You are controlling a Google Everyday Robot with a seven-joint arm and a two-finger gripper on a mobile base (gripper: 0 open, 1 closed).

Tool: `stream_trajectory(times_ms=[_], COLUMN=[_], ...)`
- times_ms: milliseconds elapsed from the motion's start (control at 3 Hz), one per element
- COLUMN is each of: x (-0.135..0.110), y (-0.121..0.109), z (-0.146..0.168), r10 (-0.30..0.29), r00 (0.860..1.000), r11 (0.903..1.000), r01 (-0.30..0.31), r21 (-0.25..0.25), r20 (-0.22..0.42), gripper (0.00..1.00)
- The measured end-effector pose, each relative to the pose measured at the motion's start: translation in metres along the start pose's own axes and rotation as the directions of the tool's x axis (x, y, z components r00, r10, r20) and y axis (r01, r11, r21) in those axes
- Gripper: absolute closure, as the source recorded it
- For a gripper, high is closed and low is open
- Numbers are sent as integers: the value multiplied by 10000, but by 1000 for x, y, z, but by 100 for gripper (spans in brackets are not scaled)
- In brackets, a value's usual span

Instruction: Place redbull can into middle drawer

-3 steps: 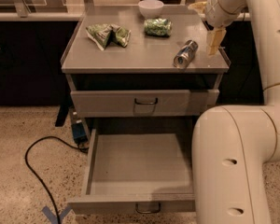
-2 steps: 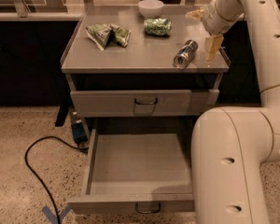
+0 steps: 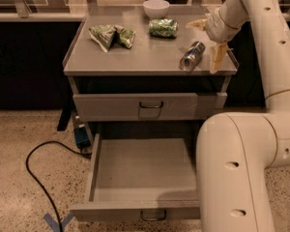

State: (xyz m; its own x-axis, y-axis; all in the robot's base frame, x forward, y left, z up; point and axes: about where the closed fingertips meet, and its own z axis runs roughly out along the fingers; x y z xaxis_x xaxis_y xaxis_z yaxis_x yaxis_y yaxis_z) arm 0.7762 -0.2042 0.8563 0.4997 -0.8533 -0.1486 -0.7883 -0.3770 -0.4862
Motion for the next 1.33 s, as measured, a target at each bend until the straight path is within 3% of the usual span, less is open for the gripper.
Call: stream_trajectory(times_ms=[667,1333], x=[-12,-22], y=[10,14], z=[17,32], r10=[-300,-81], r00=[9984,9996], r11=[9978,9899], r01=[327,118], r21=[-570,-1416], r20=[481,263], gripper=[0,0])
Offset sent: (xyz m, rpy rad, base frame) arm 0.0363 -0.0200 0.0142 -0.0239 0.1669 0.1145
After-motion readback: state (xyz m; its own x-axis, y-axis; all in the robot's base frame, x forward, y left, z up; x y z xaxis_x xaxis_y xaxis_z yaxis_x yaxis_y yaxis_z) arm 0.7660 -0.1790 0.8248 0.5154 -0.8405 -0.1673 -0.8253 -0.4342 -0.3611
